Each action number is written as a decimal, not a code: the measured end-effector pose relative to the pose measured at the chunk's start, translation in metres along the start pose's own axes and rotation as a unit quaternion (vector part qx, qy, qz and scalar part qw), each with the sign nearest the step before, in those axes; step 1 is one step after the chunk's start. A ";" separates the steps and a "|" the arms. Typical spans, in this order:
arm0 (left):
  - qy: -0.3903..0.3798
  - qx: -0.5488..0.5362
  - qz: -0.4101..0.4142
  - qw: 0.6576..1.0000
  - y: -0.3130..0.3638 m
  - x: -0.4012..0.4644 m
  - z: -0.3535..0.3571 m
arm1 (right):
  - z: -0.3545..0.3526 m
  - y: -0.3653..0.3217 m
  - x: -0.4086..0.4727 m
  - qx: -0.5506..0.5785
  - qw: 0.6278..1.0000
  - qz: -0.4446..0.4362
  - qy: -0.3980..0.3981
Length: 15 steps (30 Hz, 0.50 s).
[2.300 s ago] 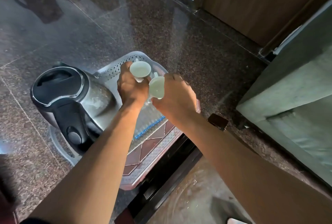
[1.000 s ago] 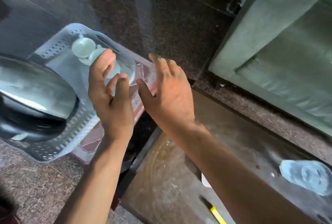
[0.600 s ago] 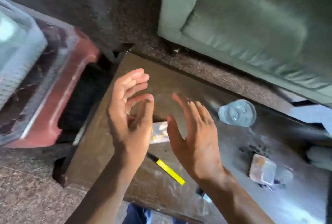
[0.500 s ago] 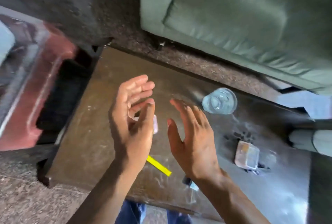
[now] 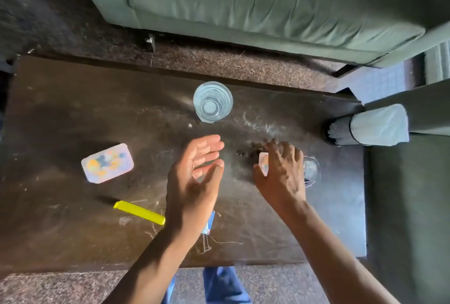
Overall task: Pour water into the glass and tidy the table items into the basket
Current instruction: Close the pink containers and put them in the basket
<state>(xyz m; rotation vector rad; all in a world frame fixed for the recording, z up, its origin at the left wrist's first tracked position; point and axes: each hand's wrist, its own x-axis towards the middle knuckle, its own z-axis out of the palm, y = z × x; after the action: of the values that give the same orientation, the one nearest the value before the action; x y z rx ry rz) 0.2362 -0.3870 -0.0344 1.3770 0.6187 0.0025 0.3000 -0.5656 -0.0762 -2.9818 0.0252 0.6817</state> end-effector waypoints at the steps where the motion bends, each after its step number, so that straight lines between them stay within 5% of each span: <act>1: -0.003 0.005 -0.003 1.000 -0.002 -0.001 0.006 | 0.004 0.007 0.004 -0.006 1.000 0.020 -0.010; 7: -0.007 0.028 -0.022 0.999 -0.013 -0.007 0.029 | 0.018 0.019 0.019 0.026 0.996 0.078 -0.046; 15: 0.011 0.052 -0.022 0.998 -0.012 -0.006 0.036 | -0.009 0.008 0.017 0.096 0.995 0.012 -0.018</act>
<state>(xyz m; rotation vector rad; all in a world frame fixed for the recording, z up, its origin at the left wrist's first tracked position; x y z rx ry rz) 0.2416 -0.4243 -0.0410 1.4652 0.6750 -0.0498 0.3195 -0.5740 -0.0761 -2.7884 0.1186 0.6930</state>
